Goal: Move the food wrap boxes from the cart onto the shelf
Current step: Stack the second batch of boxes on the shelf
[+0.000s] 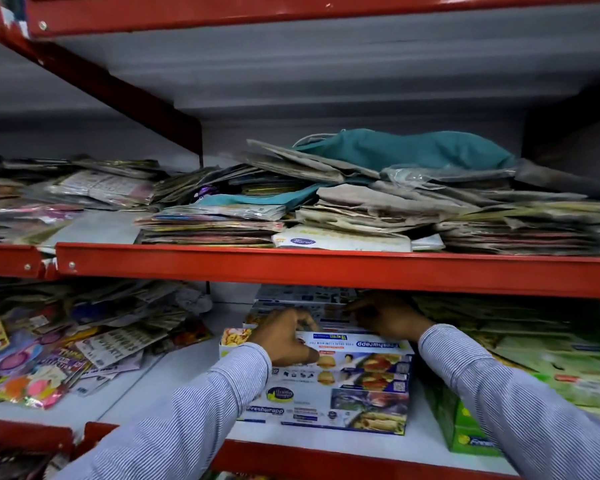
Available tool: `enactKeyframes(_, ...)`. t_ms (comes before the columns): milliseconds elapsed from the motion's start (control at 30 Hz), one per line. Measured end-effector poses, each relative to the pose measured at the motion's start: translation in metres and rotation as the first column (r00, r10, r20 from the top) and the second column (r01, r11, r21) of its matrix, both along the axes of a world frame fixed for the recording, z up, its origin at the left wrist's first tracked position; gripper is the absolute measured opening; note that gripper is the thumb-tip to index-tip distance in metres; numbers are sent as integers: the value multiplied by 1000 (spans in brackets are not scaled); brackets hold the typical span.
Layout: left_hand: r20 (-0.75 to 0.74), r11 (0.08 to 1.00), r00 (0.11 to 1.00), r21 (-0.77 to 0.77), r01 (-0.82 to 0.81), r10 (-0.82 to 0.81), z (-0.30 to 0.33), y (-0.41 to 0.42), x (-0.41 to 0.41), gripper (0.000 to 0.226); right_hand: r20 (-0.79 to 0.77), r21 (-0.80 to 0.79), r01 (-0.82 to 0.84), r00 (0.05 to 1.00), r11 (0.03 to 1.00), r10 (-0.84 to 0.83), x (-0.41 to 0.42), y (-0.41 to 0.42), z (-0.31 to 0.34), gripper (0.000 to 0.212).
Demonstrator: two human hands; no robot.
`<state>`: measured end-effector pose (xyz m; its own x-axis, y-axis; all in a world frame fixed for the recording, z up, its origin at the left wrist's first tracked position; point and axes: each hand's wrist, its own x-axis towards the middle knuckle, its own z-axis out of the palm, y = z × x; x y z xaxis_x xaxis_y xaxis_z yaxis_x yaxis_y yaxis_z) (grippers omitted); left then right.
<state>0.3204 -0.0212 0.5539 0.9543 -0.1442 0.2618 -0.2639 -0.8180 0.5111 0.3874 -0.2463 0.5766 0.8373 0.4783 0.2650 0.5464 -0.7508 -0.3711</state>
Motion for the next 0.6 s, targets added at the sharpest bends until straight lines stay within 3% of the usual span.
enactKeyframes(167, 68, 1000, 998, -14, -8, 9, -5, -13, 17, 36, 41, -93, -4, 999, 996, 8, -17, -9, -7, 29)
enactKeyframes(267, 172, 999, 985, 49, -20, 12, -16, -14, 19, 44, 1, -112, -4, 1000, 994, 4, -19, -11, -22, 45)
enactKeyframes(433, 348, 973, 938, 215, -86, 6, -30, -6, 17, 49, 69, -38, 19, 998, 999, -17, -21, -12, -42, 67)
enactKeyframes(600, 310, 986, 950, 167, -10, -42, -30, 0, 17, 45, 125, -26, 30, 992, 999, -27, -21, -11, -49, 64)
